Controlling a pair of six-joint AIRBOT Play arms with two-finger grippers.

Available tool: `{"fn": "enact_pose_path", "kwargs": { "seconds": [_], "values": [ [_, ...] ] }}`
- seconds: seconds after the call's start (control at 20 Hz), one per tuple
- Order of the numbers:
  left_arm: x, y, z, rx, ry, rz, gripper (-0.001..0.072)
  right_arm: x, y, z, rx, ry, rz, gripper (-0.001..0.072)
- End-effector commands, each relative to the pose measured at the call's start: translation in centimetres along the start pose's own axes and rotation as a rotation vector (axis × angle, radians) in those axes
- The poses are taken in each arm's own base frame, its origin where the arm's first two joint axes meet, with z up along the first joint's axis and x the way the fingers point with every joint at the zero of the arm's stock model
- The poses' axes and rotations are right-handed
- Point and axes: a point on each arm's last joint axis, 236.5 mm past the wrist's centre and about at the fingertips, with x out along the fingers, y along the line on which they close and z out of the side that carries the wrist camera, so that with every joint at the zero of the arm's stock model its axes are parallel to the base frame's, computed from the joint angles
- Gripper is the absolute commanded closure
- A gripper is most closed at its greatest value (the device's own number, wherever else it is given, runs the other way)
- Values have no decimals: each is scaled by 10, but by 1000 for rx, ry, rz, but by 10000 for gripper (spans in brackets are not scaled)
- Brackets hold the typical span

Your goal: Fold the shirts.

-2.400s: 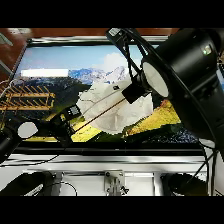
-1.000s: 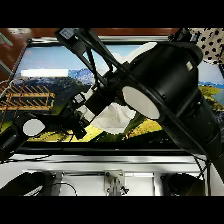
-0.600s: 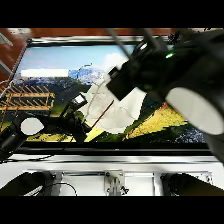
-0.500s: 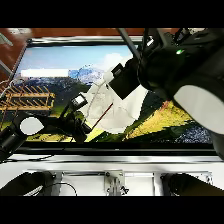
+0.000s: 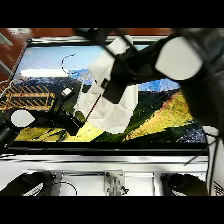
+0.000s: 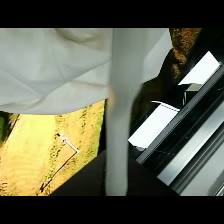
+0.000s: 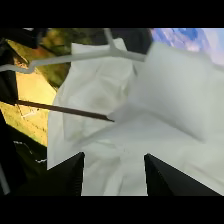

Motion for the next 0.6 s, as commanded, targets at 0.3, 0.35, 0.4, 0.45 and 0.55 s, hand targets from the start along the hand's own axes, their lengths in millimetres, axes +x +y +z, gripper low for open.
{"fn": "enact_pose_path", "kwargs": {
  "seconds": [0.3,0.35,0.4,0.45,0.55],
  "values": [
    [-6,3,10,-7,-29,0,651,36,10,78,-217,-299,14,218],
    [-8,2,13,-4,-35,1,651,43,11,76,-213,-289,25,218],
    [-10,2,15,3,-41,2,651,51,12,73,-210,-278,34,219],
    [-10,2,16,8,-44,3,651,59,11,71,-209,-266,38,219],
    [-11,2,16,9,-44,4,651,70,4,64,-223,-232,11,219]
  ]
}}
